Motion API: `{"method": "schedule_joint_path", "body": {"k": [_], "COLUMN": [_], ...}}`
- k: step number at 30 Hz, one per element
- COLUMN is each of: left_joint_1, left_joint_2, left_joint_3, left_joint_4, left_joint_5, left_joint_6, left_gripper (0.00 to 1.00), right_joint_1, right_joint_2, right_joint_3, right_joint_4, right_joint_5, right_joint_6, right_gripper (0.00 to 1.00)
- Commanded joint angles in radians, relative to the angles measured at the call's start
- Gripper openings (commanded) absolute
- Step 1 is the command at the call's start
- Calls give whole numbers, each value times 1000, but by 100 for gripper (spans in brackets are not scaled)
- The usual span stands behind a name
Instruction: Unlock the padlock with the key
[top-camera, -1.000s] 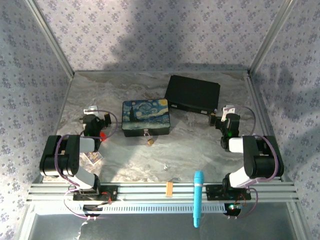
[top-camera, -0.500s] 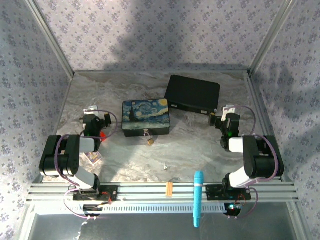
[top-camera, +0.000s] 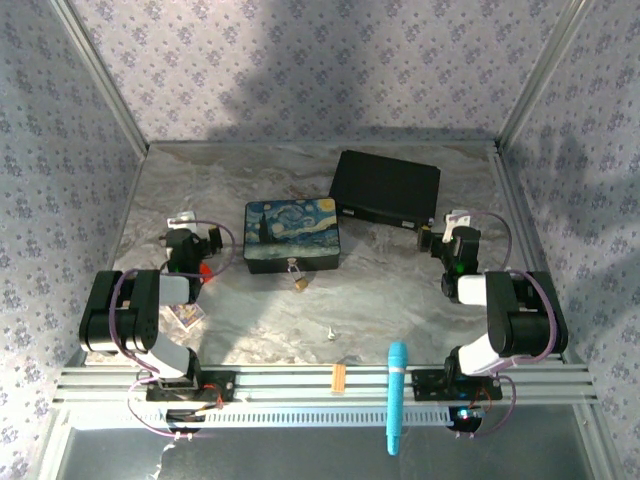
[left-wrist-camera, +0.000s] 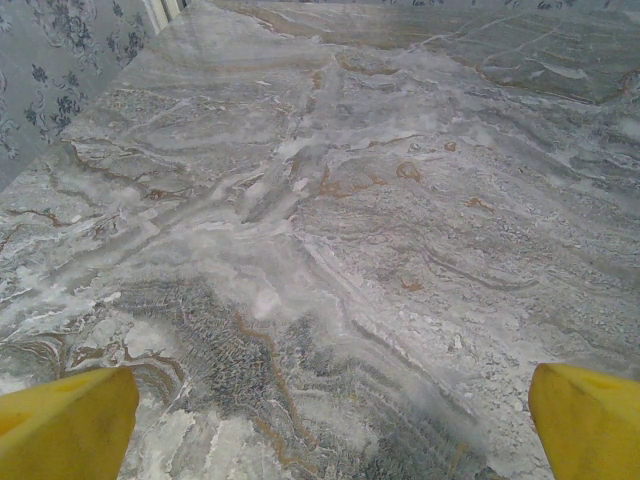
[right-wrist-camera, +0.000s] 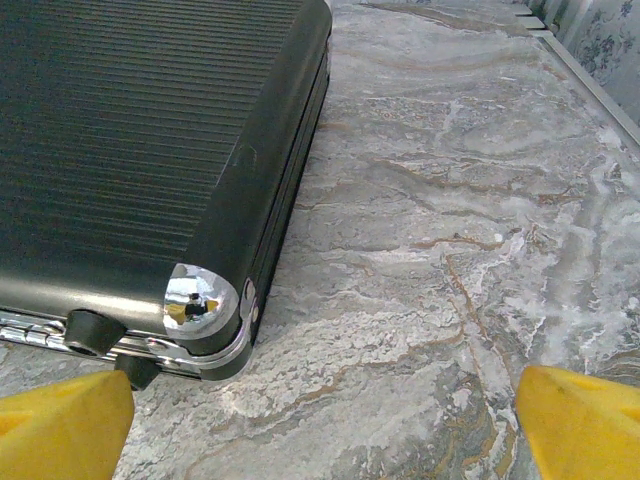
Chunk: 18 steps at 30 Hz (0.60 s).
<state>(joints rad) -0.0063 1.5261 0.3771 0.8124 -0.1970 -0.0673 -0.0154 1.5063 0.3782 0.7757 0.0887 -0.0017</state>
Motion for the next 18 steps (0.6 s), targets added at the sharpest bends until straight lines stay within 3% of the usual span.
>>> {"method": "schedule_joint_path", "body": {"k": [1,6,13,16,18], "left_joint_1": [4,8,9,9,8], "left_joint_2": [-1,-106,-394,-489,-547], "left_joint_3": [13,20,57,81,103], "left_joint_4": [37,-63,-333,-423,-516], "left_joint_5": [-16,-36,-30,25,67], "left_joint_6": [-5,-17,-101,-221,-362], "left_gripper": [100,100,100,100,100], "right_joint_1": [-9,-8,-4,-9,-22], "right_joint_2": [4,-93,-302,-371,-391], "right_joint_3": [18,39,99,159,207], "right_joint_4": [14,-95,-341,-504,-647], "right_joint_5": [-7,7,25,-31,-37], "right_joint_6": [-18,-15,26,84,215], "right_gripper": [99,99,99,99,99]}}
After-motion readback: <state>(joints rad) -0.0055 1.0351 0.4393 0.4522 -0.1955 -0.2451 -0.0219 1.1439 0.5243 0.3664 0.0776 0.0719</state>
